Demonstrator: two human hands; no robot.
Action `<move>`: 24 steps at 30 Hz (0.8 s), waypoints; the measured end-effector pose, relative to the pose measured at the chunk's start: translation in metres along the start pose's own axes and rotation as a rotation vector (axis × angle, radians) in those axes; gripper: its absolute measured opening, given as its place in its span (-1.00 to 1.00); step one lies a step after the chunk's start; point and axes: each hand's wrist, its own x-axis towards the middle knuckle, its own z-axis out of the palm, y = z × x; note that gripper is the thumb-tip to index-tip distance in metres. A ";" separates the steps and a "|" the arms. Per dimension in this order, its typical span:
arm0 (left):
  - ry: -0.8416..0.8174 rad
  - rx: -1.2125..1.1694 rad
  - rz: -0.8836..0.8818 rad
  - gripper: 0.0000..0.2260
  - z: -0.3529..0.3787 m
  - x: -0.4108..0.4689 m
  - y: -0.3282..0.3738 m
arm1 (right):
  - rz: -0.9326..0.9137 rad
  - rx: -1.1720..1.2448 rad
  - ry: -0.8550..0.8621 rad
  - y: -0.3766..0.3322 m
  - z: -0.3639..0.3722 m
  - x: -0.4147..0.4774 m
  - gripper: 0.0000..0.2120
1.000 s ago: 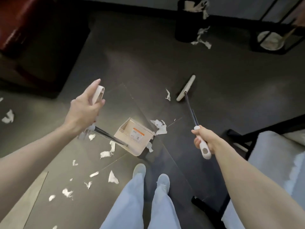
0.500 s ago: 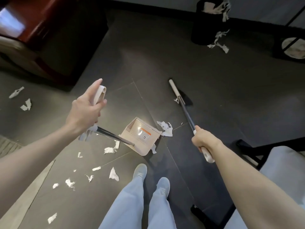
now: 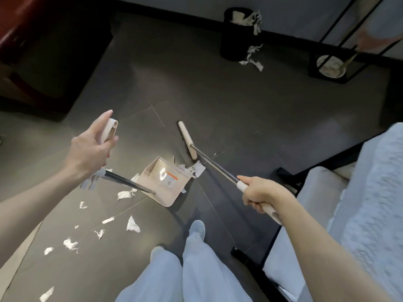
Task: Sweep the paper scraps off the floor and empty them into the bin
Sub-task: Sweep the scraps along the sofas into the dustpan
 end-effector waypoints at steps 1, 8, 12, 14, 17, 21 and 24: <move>0.004 -0.007 -0.002 -0.50 -0.001 -0.002 -0.002 | -0.014 -0.049 0.048 0.002 0.004 -0.004 -0.23; 0.050 -0.038 -0.045 -0.50 -0.013 -0.021 -0.038 | -0.002 -0.185 0.255 0.016 0.023 0.024 -0.36; 0.069 -0.075 -0.075 -0.49 -0.018 -0.029 -0.067 | 0.045 -0.061 0.175 0.018 0.051 0.045 -0.36; 0.070 -0.066 -0.061 -0.49 -0.022 -0.033 -0.079 | 0.070 -0.009 0.120 0.018 0.072 0.047 -0.32; 0.067 -0.046 -0.035 -0.49 -0.033 -0.040 -0.100 | 0.082 -0.113 0.072 0.014 0.107 0.039 -0.24; 0.057 -0.029 -0.024 -0.51 -0.056 -0.057 -0.132 | 0.089 -0.035 0.030 0.002 0.153 0.020 -0.21; 0.034 -0.032 -0.003 -0.53 -0.079 -0.078 -0.161 | 0.086 -0.090 0.023 0.001 0.202 0.002 -0.20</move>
